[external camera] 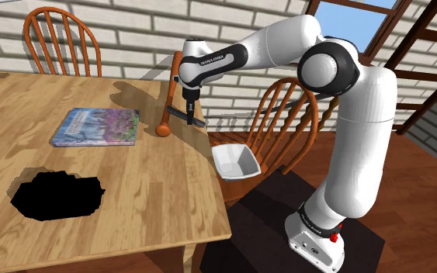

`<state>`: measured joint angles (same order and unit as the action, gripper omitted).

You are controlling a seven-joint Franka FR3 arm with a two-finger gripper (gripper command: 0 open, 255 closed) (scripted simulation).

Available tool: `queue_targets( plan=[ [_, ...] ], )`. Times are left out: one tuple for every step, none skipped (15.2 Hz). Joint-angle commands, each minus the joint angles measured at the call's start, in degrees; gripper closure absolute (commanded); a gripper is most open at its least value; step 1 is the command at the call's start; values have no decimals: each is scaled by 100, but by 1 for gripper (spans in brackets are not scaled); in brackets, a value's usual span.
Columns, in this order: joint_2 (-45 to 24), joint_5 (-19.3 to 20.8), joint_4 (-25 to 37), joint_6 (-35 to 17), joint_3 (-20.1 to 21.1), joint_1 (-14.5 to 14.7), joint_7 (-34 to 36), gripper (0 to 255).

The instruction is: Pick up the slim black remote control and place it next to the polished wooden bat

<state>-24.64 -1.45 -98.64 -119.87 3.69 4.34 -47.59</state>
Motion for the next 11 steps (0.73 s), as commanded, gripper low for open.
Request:
queue_targets(
  plan=[
    [-30, 3, -21, -9, -3, -1, -1, 255],
    [-30, 3, -21, -9, -3, -1, -1, 255],
    [-48, 5, -7, -13, -2, 4, 5, 0],
    [-39, 4, -24, -21, -3, 0, -1, 0],
    [-40, 4, -18, -16, -2, 1, 1, 0],
    [-42, 4, -16, -16, -3, 1, 1, 0],
    [-41, 4, -18, -16, -3, 0, 0, 0],
    [-30, 3, -21, -9, -3, -1, -1, 0],
    [42, 1, 73, 157, -3, -6, -2, 0],
    [106, -1, 176, 325, -3, -11, -3, 0],
    [165, -3, 288, 495, -3, -16, -4, 0]
  ],
)
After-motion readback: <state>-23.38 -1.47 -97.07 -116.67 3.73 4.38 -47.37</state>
